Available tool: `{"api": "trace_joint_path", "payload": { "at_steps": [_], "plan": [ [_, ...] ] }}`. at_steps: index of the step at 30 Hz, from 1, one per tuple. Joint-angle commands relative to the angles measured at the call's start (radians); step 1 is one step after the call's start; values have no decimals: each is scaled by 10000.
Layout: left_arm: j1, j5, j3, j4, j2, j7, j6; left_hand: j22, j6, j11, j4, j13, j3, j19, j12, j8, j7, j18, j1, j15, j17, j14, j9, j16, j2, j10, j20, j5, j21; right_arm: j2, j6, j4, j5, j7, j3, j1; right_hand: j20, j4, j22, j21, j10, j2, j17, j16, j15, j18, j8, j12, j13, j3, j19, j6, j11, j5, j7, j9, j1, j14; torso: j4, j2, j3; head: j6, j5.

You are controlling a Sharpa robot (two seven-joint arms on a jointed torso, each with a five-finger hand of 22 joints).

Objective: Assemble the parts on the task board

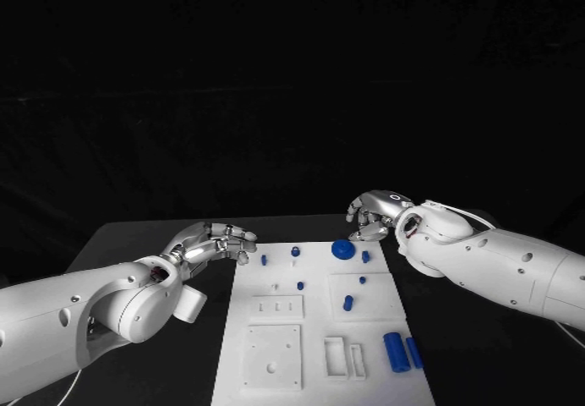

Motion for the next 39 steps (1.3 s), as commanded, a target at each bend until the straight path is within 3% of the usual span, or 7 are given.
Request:
{"api": "trace_joint_path", "payload": {
  "at_steps": [1, 5, 8, 12, 15, 25, 39],
  "plan": [
    [24, -88, 0, 6, 33, 211, 285, -12, 21, 1, -25, -1, 20, -30, -42, -1, 20, 25, -44, 15, -17, -87, 10, 56, 46, 62, -68, 23, 41, 69, 904, -168, 282, 227, 3, 5, -79, 67, 216, 161, -1508, 117, 245, 215, -83, 426, -111, 2930, 3099, -389, 39, -80, -17, 234, -21, 27, 51, 2, -67, -29, 65, -21, -6],
    [23, -88, -3, -24, 57, 210, 305, -14, 10, 7, -22, -4, 17, -29, -52, -11, 25, 25, -48, 16, -21, -89, 9, 58, 44, 54, -69, 21, 42, 282, 1136, -473, 170, 257, -1, 0, -192, 68, 250, 643, -2409, 243, 980, 862, 22, 445, -227, 6049, 5892, -617, 100, -126, 101, 387, 89, 25, -236, -123, -71, -27, 81, -14, -13],
    [22, -88, -9, -47, 80, 203, 316, -14, 4, 9, -22, -6, 15, -29, -56, -16, 27, 25, -49, 15, -23, -90, 9, 59, 43, 49, -69, 21, 43, 426, 1207, -674, 133, 249, -7, -38, -250, 59, 252, 841, -2420, 240, 1155, 978, 38, 445, -322, 6498, 6216, -612, 122, -239, 140, 465, 166, -13, -284, -118, -51, -23, 86, -42, -25],
    [21, -88, -12, -50, 94, 187, 316, -15, -2, 11, -22, -7, 14, -29, -61, -22, 29, 25, -49, 15, -26, -91, 10, 60, 42, 46, -70, 21, 43, 643, 1050, -1006, 48, 228, -8, -135, -309, 42, 243, 1009, -2347, 300, 1293, 1055, 85, 445, -394, 6900, 6514, -601, 122, -310, 185, 452, 211, -63, -314, -123, -23, -1, 60, -43, -50],
    [21, -88, -12, -54, 106, 185, 330, -17, -9, 15, -22, -9, 13, -30, -68, -29, 33, 25, -50, 16, -29, -93, 10, 61, 39, 40, -70, 20, 43, 880, 1117, -1326, -16, 279, -17, -226, -330, 28, 237, 1085, -2359, 357, 1357, 1073, 105, 445, -426, 7009, 6589, -532, 97, -338, 206, 305, 232, -89, -259, -129, -7, 12, 77, -50, -62],
    [21, -89, -11, -37, 106, 152, 352, -19, -18, 18, -26, -12, 15, -32, -77, -39, 36, 26, -41, 15, -33, -94, 11, 64, 40, 34, -71, 22, 44, 1021, 1328, -1473, 40, 354, -24, -401, -338, 43, 232, 1176, -2261, 464, 1430, 1089, 100, 445, -392, 7203, 6722, -449, 66, -241, 198, 200, 222, -90, -265, -127, 60, 65, 90, -98, -157],
    [21, -90, -10, -72, 129, 109, 351, -22, -29, 23, -27, -15, 19, -32, -89, -51, 42, 27, -30, 14, -39, -94, 13, 69, 37, 26, -72, 25, 45, 1096, 1731, -1558, 73, 365, -34, -474, -358, 57, 225, 1315, -1956, 732, 1543, 1124, 15, 445, -238, 7588, 6985, -316, 47, 97, 106, 73, 122, -45, -316, -109, 50, 78, 104, -153, -156]
  ]
}}
